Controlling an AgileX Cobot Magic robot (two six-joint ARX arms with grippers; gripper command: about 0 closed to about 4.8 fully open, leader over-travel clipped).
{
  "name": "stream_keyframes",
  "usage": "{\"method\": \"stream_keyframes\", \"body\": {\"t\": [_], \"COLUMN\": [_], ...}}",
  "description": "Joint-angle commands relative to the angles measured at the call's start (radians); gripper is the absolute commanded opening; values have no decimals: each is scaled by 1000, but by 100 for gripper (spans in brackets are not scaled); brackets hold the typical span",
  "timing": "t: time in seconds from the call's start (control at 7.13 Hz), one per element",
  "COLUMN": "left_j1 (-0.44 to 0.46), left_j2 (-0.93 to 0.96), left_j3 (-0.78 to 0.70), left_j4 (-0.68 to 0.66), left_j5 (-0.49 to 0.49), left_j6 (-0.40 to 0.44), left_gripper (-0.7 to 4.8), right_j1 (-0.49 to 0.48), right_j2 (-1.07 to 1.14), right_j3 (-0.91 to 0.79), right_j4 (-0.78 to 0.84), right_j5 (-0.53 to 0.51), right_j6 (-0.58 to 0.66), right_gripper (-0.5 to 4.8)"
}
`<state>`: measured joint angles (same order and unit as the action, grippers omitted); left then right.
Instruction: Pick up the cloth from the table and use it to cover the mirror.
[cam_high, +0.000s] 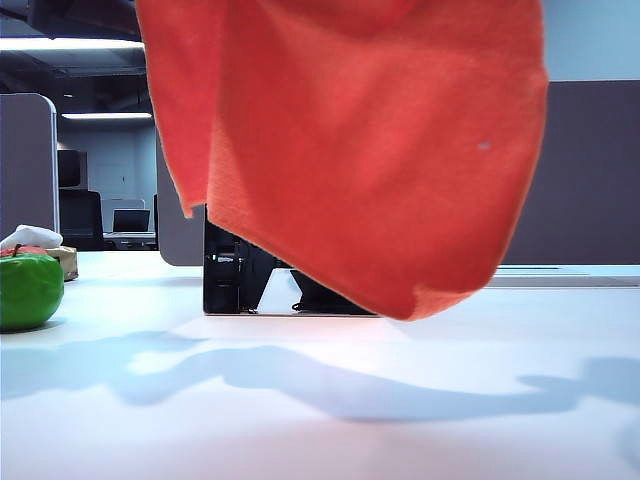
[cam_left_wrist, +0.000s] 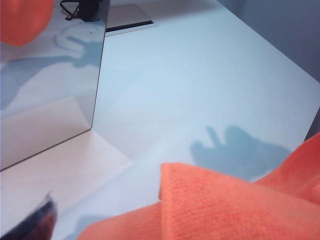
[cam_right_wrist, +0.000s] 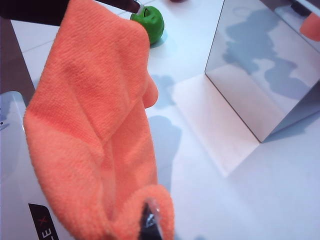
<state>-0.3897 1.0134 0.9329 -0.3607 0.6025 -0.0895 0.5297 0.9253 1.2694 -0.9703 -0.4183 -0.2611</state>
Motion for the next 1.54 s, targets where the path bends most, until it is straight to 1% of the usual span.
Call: {"method": "stream_keyframes", "body": {"t": [0.14,0.28,0.42,0.7,1.12,1.26,1.4,1.54], "left_j1": [0,0,-1,-1,0,-1,-1,-2], "left_j2": [-3,-3,-3,-3,-3,0,0,0], "left_j3": [3,3,3,3,3,3,3,3], "left_j4": [18,18,18,18,18,19,19,30], "left_j5": [188,260,273,297,299,350,385,437], "left_j6": [8,7,8,8,8,13,37,62], "left_gripper": [479,479,479,479,479,479,479,479], "right_j1": [1,1,1,0,0,1,1,1], "right_j2": [-27,-27,-27,-27,-27,-40,-42,-43], "right_j3": [4,4,4,4,4,4,4,4], "right_j4": [-47,-44,-43,-43,-42,76,135,330], "right_j5": [568,653,671,691,685,296,187,87], "right_j6": [34,61,63,69,70,1,3,55], "right_gripper": [-6,-6,-6,-6,-6,-6,-6,-6]}}
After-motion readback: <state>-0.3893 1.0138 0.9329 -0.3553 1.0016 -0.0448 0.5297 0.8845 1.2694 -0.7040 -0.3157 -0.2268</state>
